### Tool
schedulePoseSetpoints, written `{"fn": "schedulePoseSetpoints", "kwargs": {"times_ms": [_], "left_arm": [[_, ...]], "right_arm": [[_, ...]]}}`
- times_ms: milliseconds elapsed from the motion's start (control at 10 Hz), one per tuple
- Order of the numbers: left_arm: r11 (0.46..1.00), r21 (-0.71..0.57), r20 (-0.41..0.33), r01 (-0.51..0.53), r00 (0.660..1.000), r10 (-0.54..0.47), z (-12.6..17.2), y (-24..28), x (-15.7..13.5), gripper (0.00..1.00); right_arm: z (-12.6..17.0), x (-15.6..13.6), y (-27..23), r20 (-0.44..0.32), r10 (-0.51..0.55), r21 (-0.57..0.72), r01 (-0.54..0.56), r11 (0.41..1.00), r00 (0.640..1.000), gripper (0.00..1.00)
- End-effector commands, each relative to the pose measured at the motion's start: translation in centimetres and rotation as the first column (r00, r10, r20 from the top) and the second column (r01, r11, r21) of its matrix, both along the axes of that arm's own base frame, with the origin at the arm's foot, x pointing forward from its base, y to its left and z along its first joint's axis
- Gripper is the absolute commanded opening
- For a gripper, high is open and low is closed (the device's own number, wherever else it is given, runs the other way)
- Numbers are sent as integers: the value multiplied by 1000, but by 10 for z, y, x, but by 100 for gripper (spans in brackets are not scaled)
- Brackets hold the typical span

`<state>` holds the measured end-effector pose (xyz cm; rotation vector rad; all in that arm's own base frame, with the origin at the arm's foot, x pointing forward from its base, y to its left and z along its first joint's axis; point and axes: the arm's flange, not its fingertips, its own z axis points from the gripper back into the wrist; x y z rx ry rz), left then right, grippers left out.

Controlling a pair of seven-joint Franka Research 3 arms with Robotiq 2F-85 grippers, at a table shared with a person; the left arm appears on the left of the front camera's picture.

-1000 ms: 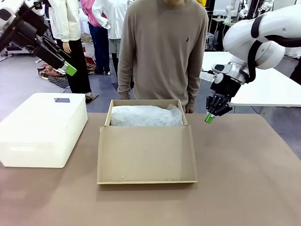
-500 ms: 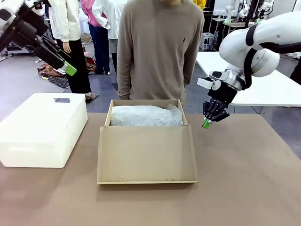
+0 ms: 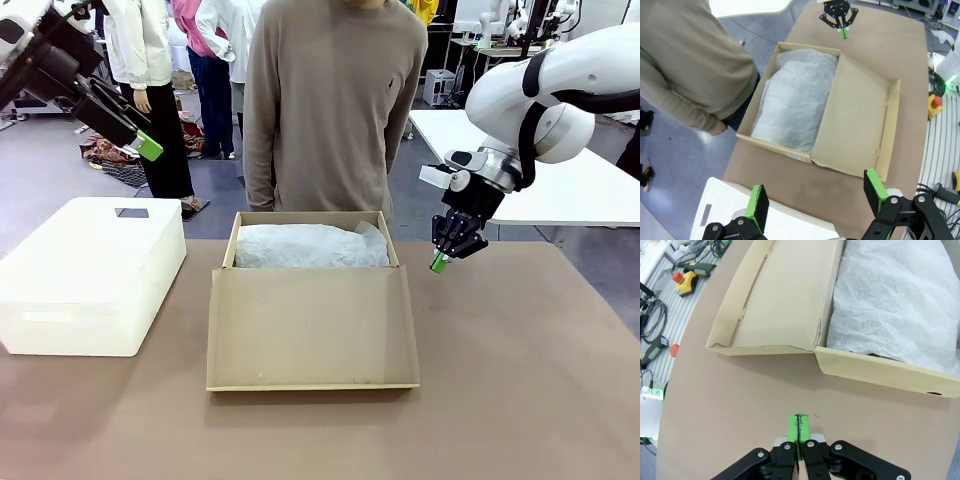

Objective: Pack the shoes into the box.
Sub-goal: Close the Shoes Box.

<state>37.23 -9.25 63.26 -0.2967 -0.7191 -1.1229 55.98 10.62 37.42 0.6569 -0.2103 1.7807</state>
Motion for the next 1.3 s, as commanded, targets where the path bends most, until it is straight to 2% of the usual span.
{"fn": "schedulePoseSetpoints", "kwargs": {"times_ms": [0,400,900,1200], "left_arm": [[1000,-16,-3,5,1000,-5,1,0,-1,100],[1000,-16,-3,5,1000,-5,1,0,-1,100],[1000,-16,-3,5,1000,-5,1,0,-1,100],[1000,-16,-3,5,1000,-5,1,0,-1,100]], "right_arm": [[-9,-2,2,1,2,31,-2,1000,1000,0],[-30,-19,6,19,12,106,-14,994,1000,0],[-56,-54,21,24,4,190,-8,982,1000,0],[-72,-59,29,45,2,214,-12,977,999,0]]}}
